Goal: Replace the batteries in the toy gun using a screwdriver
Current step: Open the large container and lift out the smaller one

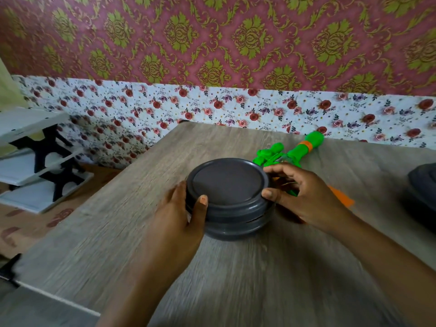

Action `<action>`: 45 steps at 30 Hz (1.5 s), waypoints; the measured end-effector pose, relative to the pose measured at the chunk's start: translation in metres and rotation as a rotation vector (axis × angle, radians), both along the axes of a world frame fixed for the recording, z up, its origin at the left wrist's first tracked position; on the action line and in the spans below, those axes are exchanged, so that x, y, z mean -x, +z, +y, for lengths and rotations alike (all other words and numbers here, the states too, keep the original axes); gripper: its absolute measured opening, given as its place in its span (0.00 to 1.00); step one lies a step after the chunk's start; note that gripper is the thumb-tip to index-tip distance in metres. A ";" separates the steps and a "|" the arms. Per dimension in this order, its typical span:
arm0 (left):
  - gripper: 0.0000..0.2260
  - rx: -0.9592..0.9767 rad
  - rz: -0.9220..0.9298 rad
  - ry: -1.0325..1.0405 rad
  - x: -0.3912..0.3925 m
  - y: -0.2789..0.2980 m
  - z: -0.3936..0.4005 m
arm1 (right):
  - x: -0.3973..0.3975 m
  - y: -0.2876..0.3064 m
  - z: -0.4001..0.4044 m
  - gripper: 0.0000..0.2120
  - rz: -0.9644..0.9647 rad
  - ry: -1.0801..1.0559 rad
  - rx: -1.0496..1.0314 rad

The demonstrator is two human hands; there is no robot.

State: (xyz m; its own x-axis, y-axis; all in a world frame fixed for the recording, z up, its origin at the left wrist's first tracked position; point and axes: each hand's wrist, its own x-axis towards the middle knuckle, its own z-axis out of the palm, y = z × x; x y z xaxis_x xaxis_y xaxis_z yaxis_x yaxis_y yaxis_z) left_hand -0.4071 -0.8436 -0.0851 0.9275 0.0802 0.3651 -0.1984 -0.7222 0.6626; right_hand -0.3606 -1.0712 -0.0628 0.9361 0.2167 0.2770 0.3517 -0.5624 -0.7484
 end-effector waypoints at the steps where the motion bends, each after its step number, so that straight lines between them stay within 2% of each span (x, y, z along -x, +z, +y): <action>1: 0.23 -0.008 0.006 0.001 0.001 -0.001 0.000 | 0.002 0.001 -0.001 0.29 0.017 0.015 -0.003; 4: 0.26 -0.031 0.032 -0.025 0.006 -0.004 -0.001 | 0.003 0.001 -0.004 0.26 0.046 0.030 -0.011; 7: 0.34 -0.018 0.071 -0.011 0.010 0.000 -0.003 | -0.001 0.001 -0.003 0.15 0.047 0.007 -0.003; 9: 0.34 0.004 0.100 0.031 0.006 0.009 -0.002 | -0.007 0.007 -0.001 0.10 0.006 -0.038 0.020; 14: 0.28 0.010 0.281 0.093 -0.051 0.036 0.001 | -0.034 0.031 0.028 0.19 0.028 -0.191 0.278; 16: 0.24 -0.014 0.319 0.057 -0.076 0.042 0.000 | -0.048 0.033 0.044 0.18 0.056 -0.226 0.455; 20: 0.22 -0.160 0.414 0.026 -0.102 0.040 -0.007 | -0.058 0.023 0.060 0.22 0.129 -0.311 0.654; 24: 0.23 -0.030 0.473 0.059 -0.104 0.030 -0.008 | -0.059 0.010 0.058 0.27 0.127 -0.351 0.628; 31: 0.18 0.199 0.377 0.118 -0.094 0.023 -0.008 | -0.054 0.007 0.058 0.26 0.064 -0.435 0.579; 40: 0.20 0.239 0.324 0.169 -0.087 0.020 -0.011 | -0.048 0.013 0.067 0.23 0.003 -0.480 0.624; 45: 0.17 0.375 0.301 0.150 -0.085 0.020 -0.011 | -0.048 0.012 0.064 0.23 -0.003 -0.464 0.587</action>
